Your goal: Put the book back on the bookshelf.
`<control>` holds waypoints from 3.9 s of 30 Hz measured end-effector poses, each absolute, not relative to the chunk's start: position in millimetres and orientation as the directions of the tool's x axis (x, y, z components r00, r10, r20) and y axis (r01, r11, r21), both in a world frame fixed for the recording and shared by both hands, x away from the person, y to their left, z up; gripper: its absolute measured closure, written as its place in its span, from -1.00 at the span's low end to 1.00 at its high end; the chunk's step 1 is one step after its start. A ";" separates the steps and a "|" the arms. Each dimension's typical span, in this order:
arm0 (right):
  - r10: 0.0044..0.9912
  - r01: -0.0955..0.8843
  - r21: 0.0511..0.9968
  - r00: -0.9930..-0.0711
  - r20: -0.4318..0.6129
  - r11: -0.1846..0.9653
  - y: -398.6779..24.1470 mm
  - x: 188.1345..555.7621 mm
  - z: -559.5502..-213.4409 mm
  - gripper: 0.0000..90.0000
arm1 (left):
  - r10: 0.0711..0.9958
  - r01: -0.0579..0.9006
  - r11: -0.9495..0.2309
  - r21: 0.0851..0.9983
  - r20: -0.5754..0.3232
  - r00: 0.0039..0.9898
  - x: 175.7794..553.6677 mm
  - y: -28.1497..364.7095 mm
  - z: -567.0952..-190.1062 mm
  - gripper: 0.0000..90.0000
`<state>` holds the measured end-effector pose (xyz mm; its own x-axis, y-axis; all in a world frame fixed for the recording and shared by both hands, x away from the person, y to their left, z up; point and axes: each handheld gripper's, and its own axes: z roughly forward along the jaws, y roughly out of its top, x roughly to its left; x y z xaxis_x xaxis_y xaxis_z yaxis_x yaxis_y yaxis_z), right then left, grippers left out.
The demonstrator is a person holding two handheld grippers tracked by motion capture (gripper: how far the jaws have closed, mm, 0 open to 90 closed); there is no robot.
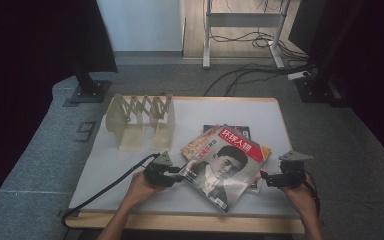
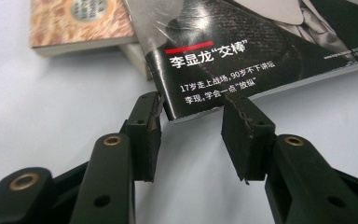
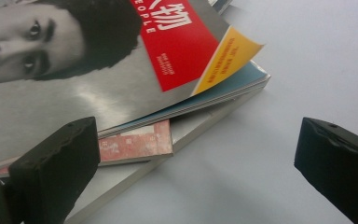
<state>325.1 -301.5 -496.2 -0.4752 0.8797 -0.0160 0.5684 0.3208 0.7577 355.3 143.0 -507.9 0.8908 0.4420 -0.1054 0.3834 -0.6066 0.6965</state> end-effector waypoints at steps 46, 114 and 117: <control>0.853 0.686 0.704 -0.468 0.233 0.184 -287.0 367.6 -512.2 -0.91 | 0.458 0.347 -0.675 0.651 0.001 0.889 348.2 135.1 -525.9 -0.81; 0.845 0.483 0.845 -0.529 0.075 0.228 -272.0 370.7 -411.3 0.88 | 0.459 0.362 -0.574 0.734 -0.078 0.885 355.6 143.2 -495.1 -0.65; 0.838 0.471 0.851 -0.541 0.070 0.233 -270.3 369.6 -406.8 0.88 | 0.448 0.342 -0.596 0.726 -0.052 0.893 356.8 139.2 -491.7 -0.64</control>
<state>369.6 -270.3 -406.8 -0.5411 0.8381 0.0701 0.4709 0.2328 0.8509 356.8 139.2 -491.7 0.8926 0.4478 -0.0520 0.3415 -0.5965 0.7263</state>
